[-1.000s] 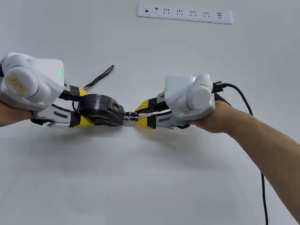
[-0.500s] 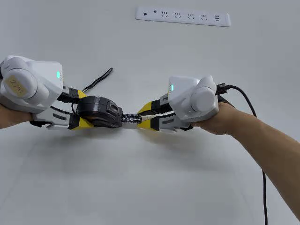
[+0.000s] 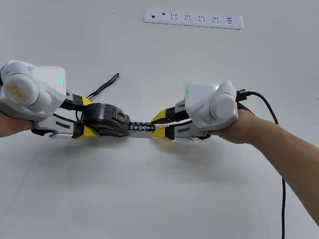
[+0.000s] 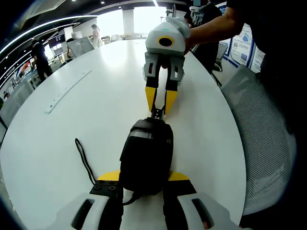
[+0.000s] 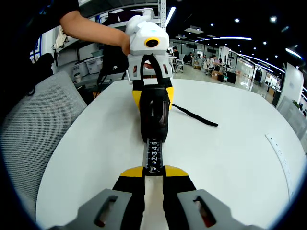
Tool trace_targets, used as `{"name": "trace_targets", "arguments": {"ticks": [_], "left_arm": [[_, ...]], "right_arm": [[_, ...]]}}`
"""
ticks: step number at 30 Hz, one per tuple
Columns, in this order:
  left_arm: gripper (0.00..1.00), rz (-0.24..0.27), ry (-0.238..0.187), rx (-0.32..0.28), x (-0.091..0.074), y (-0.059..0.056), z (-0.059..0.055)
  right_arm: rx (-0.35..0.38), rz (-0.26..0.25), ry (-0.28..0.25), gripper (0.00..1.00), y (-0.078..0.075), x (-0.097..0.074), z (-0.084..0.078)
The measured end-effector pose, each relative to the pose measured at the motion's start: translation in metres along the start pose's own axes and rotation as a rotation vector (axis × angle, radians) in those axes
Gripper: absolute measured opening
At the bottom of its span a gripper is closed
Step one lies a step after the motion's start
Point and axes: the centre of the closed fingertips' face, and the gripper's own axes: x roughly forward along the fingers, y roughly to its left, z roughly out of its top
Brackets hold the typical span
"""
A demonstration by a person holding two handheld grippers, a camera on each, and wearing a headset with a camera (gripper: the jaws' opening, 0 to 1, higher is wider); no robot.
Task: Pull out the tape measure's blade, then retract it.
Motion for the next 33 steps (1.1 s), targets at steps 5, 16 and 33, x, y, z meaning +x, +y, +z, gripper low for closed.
{"name": "trace_targets", "arguments": {"ticks": [5,16,33], "left_arm": [[0.28,0.000,0.000,0.000,0.000,0.000,0.000],[0.28,-0.001,-0.002,0.001,0.000,0.000,0.000],[0.28,-0.003,-0.004,0.003,0.000,0.000,0.000]], "right_arm": [[0.000,-0.001,0.002,0.11,0.000,-0.004,-0.003],[0.004,0.000,0.002,0.11,0.000,-0.011,-0.008],[0.017,0.001,0.000,0.11,0.000,-0.022,-0.017]]}}
